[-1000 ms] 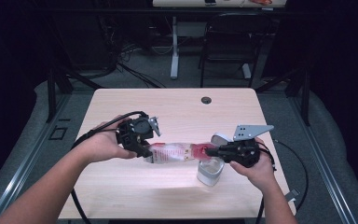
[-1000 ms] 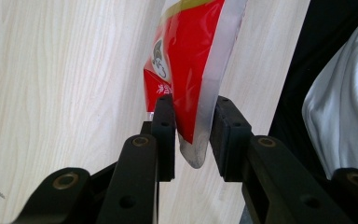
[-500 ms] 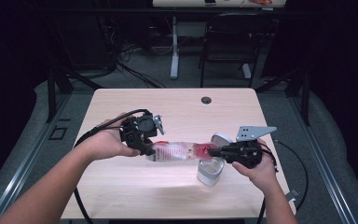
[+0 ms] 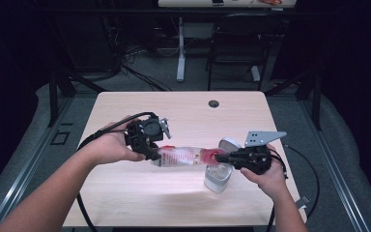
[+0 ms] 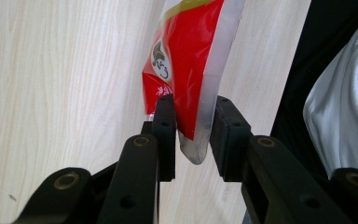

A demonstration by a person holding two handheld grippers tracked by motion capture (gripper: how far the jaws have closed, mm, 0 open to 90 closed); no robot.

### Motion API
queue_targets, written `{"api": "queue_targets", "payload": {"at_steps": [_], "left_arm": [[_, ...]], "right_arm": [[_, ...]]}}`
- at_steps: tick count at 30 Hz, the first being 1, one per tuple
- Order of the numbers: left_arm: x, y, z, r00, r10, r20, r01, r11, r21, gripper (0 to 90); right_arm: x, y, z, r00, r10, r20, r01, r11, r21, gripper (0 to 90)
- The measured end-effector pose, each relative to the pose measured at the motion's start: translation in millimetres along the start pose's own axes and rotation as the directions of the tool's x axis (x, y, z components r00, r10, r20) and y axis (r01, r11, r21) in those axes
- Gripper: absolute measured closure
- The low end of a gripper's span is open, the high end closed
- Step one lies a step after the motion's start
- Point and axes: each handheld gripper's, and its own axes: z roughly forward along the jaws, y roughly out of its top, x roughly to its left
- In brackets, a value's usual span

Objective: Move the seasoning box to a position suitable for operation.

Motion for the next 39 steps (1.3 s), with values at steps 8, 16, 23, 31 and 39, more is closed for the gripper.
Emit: {"api": "queue_targets", "payload": {"at_steps": [8,16,23,31,39], "left_arm": [[-0.3,3.0,-1.8,1.0,0.005,-0.002,-0.005,0.9999,0.011,73.2],[-1.4,6.2,-3.6,0.9999,0.01,-0.012,-0.01,0.9998,0.018,73.3],[-2.1,9.1,-5.5,0.9997,0.016,-0.017,-0.016,0.9997,0.02,73.3],[-1.8,12.0,-7.7,0.9996,0.023,-0.017,-0.022,0.9994,0.027,73.3],[-2.4,14.8,-9.2,0.9994,0.029,-0.021,-0.028,0.999,0.034,73.3]], "right_arm": [[-0.4,-1.0,0.1,1.0,0.003,0.001,-0.003,1.0,-0.004,89.6],[-0.7,-1.8,-0.8,1.0,0.004,0.007,-0.004,1.0,0.0,89.5],[-1.1,-2.7,-1.5,1.0,0.004,0.008,-0.004,1.0,0.001,89.5],[-1.7,-4.1,-1.7,0.9999,0.01,0.006,-0.01,1.0,0.001,89.5],[-2.4,-5.1,-2.1,0.9999,0.016,0.004,-0.016,1.0,-0.003,89.5]]}}
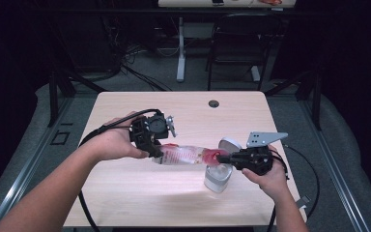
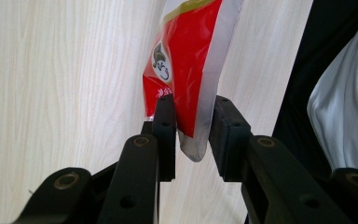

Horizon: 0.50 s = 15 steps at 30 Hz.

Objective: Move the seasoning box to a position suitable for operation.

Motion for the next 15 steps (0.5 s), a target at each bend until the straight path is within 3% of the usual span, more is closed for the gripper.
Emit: {"api": "queue_targets", "payload": {"at_steps": [5,15], "left_arm": [[-1.4,2.1,-0.3,0.9998,0.001,-0.017,-0.001,1.0,-0.001,73.4],[-1.0,3.8,-2.6,0.9999,0.009,-0.009,-0.009,1.0,-0.003,73.6]], "right_arm": [[-1.5,-1.1,-0.1,1.0,0.004,0.0,-0.004,1.0,0.004,89.5],[-2.3,-2.2,0.2,1.0,0.006,0.004,-0.006,1.0,0.008,89.5]]}}
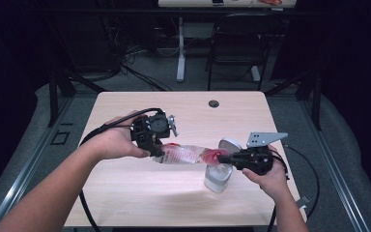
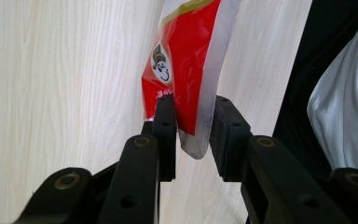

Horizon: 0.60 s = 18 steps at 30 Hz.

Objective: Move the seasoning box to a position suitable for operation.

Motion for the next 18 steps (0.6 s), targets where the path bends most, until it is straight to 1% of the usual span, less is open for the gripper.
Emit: {"api": "queue_targets", "payload": {"at_steps": [1,2,3,5,6,8,13,16,17,18], "left_arm": [[-0.5,0.2,0.0,1.0,0.001,-0.007,-0.001,1.0,-0.006,73.6],[-0.1,0.7,-0.9,1.0,0.003,0.001,-0.003,1.0,0.0,73.7],[-0.6,0.9,-1.0,1.0,0.002,-0.003,-0.002,1.0,-0.003,73.7],[-0.9,1.5,-1.8,1.0,-0.001,0.001,0.001,1.0,-0.002,73.7],[-1.0,1.6,-1.9,0.9999,0.005,-0.01,-0.005,1.0,-0.007,73.8],[-0.5,2.3,-3.4,1.0,0.006,0.004,-0.006,1.0,0.001,73.9],[-0.7,3.6,-5.0,0.9999,0.01,-0.003,-0.01,1.0,-0.002,74.0],[-0.7,3.6,-5.3,1.0,0.008,0.006,-0.008,0.9999,-0.009,74.0],[-1.3,3.7,-5.3,0.9998,0.013,-0.011,-0.013,0.9998,-0.012,74.0],[-0.7,3.8,-5.8,0.9999,0.015,-0.001,-0.015,0.9999,-0.009,74.0]], "right_arm": [[-0.1,-0.1,-0.1,1.0,0.0,0.0,0.0,1.0,0.001,89.5],[-0.1,-0.2,-0.3,1.0,0.0,0.002,0.0,1.0,0.001,89.5],[-0.1,-0.2,-0.4,1.0,0.0,0.003,0.0,1.0,0.002,89.5],[-0.1,-0.4,-0.8,1.0,0.001,0.002,-0.001,1.0,0.002,89.5],[-0.2,-0.5,-1.0,1.0,0.002,-0.001,-0.002,1.0,0.002,89.5],[-0.7,-0.7,-1.4,1.0,0.005,-0.007,-0.005,1.0,0.002,89.5],[-1.0,-1.0,-1.8,0.9999,0.01,-0.013,-0.01,1.0,0.002,89.5],[-0.7,-1.2,-2.3,0.9999,0.012,-0.012,-0.012,1.0,0.001,89.5],[-0.6,-1.1,-2.5,0.9999,0.012,-0.012,-0.011,1.0,0.002,89.5],[-0.5,-0.9,-2.8,0.9999,0.009,-0.012,-0.009,1.0,0.005,89.5]]}}
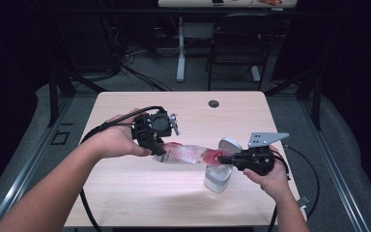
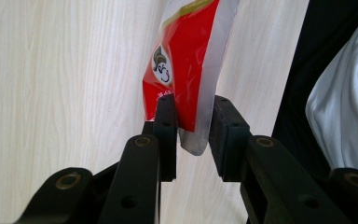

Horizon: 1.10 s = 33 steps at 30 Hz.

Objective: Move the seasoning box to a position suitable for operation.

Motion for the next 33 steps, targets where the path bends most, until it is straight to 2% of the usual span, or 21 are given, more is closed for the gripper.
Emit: {"api": "queue_targets", "payload": {"at_steps": [17,20,21,23,25,26,27,33], "left_arm": [[-0.4,2.8,-2.8,1.0,0.002,0.001,-0.002,1.0,0.0,74.0],[-0.3,3.3,-3.1,0.9999,0.004,-0.009,-0.004,1.0,-0.002,74.1],[0.3,3.5,-3.5,1.0,0.003,0.004,-0.003,1.0,-0.002,74.1],[-0.1,4.3,-3.9,1.0,0.005,-0.005,-0.005,1.0,-0.001,74.1],[0.4,4.6,-4.1,1.0,0.005,0.005,-0.005,1.0,-0.008,74.1],[0.2,5.2,-5.1,0.9999,0.009,-0.007,-0.009,1.0,0.003,74.1],[0.1,5.1,-4.7,1.0,0.001,0.002,-0.001,1.0,-0.006,74.1],[0.2,7.4,-6.0,0.9999,0.015,-0.002,-0.015,0.9999,-0.008,74.4]], "right_arm": [[1.8,-0.3,-0.9,1.0,-0.005,0.006,0.005,1.0,0.005,89.5],[1.7,-0.5,-1.0,1.0,-0.004,0.007,0.004,1.0,0.006,89.5],[1.5,-0.5,-1.2,1.0,-0.005,0.007,0.005,1.0,0.008,89.5],[1.3,-0.6,-1.4,1.0,-0.006,0.007,0.006,1.0,0.009,89.5],[1.0,-1.0,-1.3,1.0,-0.002,0.004,0.002,1.0,0.006,89.5],[0.7,-1.1,-1.6,1.0,-0.003,0.004,0.003,1.0,0.007,89.5],[0.6,-1.4,-1.6,1.0,-0.001,0.004,0.001,1.0,0.006,89.5],[-0.6,-2.4,-2.1,1.0,0.004,0.001,-0.004,1.0,0.004,89.5]]}}
